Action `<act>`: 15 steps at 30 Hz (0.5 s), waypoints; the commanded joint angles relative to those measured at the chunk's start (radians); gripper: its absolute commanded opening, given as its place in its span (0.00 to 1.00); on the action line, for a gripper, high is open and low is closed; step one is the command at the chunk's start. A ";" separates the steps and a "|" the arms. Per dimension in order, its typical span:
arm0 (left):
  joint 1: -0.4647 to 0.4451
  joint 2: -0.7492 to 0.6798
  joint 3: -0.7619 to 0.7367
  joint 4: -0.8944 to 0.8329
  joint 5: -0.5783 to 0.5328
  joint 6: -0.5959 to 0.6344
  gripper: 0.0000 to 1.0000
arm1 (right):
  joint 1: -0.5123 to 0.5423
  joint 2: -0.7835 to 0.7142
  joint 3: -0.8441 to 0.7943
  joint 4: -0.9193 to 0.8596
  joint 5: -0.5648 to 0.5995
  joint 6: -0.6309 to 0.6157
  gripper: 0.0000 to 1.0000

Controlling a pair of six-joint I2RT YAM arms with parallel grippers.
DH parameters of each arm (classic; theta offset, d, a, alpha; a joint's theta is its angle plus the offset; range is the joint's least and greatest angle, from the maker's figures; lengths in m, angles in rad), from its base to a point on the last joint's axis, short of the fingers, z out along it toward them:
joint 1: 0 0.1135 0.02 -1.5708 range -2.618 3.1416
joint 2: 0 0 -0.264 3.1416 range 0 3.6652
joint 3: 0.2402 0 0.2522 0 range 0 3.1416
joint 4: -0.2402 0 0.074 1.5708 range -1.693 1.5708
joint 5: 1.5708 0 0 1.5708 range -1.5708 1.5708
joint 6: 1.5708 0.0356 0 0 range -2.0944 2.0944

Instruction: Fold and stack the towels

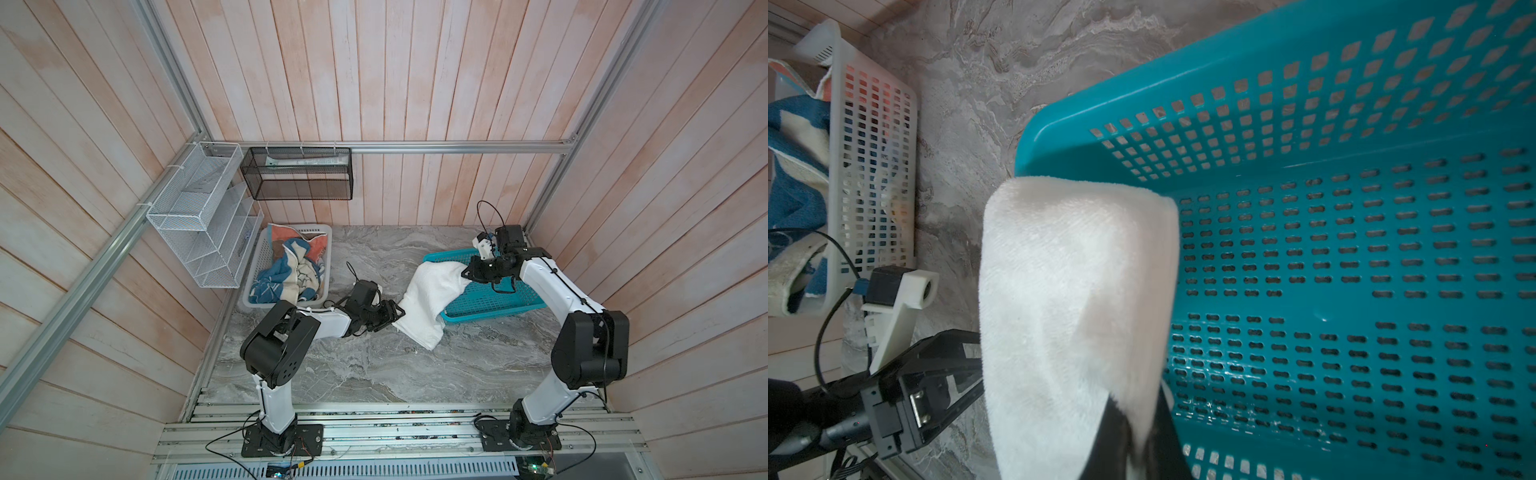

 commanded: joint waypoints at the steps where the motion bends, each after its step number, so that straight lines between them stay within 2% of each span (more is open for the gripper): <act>1: -0.001 0.027 0.006 0.050 0.049 -0.034 0.52 | -0.004 0.006 -0.023 0.040 -0.032 -0.009 0.00; 6: 0.011 -0.038 -0.036 0.030 0.055 -0.031 0.03 | -0.004 -0.013 -0.022 0.036 -0.044 0.002 0.00; 7: 0.017 -0.081 -0.058 0.002 0.041 -0.022 0.00 | -0.004 -0.022 -0.019 0.028 -0.047 0.002 0.00; 11: 0.043 -0.268 -0.151 -0.163 -0.005 0.015 0.00 | 0.019 -0.051 -0.010 -0.011 -0.033 -0.009 0.00; 15: 0.063 -0.459 -0.287 -0.309 -0.023 0.003 0.00 | 0.098 -0.058 0.001 -0.053 0.027 -0.025 0.00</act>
